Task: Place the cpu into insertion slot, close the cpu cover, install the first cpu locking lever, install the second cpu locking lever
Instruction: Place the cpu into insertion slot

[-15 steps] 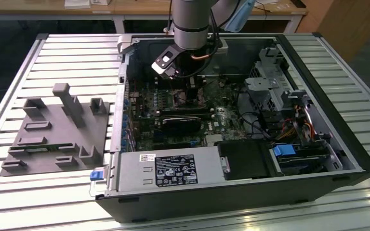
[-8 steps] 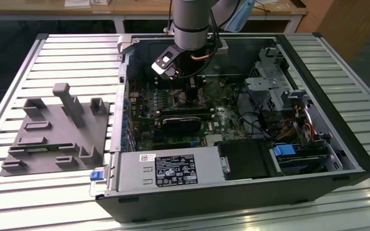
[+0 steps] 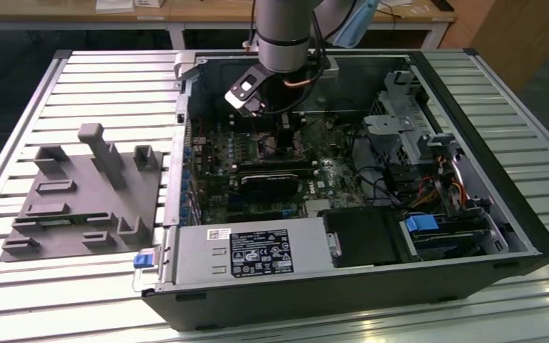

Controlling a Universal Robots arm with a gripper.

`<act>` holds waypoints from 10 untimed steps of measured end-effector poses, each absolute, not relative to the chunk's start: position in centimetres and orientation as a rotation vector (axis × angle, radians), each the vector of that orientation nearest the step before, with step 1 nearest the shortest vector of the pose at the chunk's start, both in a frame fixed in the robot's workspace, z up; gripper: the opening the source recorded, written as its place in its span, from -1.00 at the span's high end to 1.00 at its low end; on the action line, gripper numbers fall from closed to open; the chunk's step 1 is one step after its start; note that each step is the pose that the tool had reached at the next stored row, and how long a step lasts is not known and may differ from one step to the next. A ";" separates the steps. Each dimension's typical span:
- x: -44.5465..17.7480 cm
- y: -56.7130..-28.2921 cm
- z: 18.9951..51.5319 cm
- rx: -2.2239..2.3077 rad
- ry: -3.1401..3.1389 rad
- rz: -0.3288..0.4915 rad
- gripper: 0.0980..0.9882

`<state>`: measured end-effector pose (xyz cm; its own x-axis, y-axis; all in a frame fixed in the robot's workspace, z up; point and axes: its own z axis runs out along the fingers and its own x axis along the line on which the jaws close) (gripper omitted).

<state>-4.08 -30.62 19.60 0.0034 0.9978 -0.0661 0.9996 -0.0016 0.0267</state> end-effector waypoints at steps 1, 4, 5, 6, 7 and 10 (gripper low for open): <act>-4.1 -30.6 19.6 2.178 2.172 -0.042 -0.15; -4.1 -30.7 19.6 2.182 2.176 -0.034 -0.15; -4.1 -30.7 19.6 2.184 2.178 -0.030 -0.15; -4.1 -30.8 19.6 2.186 2.181 -0.025 -0.15; -4.1 -30.8 19.6 2.189 2.183 -0.020 -0.15; -4.1 -30.8 19.6 2.189 2.183 -0.019 -0.15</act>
<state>-4.08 -30.81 19.61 0.0034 0.9990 -0.0439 0.9996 -0.0022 0.0264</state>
